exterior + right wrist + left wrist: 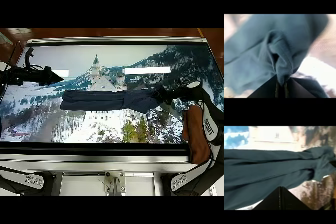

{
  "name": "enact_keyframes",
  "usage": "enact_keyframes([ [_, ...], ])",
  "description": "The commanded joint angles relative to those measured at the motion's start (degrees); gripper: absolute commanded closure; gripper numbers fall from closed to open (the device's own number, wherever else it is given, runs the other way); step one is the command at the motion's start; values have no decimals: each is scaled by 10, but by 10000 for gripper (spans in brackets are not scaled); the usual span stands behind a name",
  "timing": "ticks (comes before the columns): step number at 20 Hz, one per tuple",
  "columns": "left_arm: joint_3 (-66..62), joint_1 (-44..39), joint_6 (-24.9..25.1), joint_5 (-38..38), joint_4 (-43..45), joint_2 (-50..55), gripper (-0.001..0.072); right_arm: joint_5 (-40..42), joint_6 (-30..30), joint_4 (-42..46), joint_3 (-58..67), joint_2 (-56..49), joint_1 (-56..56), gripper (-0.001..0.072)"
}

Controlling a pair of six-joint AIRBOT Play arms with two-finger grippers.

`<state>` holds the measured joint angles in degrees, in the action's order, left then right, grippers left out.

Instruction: Fold the shirts.

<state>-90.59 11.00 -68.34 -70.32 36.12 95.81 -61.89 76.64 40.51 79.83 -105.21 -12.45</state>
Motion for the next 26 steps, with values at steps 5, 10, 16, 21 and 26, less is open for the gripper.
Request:
enact_keyframes([
  [5, 1, -171, 18, 55, -39, 36, 670, -150, 39, 70, 7, 200, -5, 642],
  [10, 1, -315, 3, 124, -43, 90, 670, -228, 89, 128, 7, 344, -5, 642],
  [16, 0, -483, -59, 223, -51, 132, 669, -245, 133, 152, 7, 454, -5, 642],
  [21, 0, -551, -68, 215, -183, 169, 669, -252, 144, 157, 7, 466, -5, 642],
  [26, -1, -479, -58, 204, -188, 159, 670, -244, 150, 175, 7, 464, 26, 642],
])
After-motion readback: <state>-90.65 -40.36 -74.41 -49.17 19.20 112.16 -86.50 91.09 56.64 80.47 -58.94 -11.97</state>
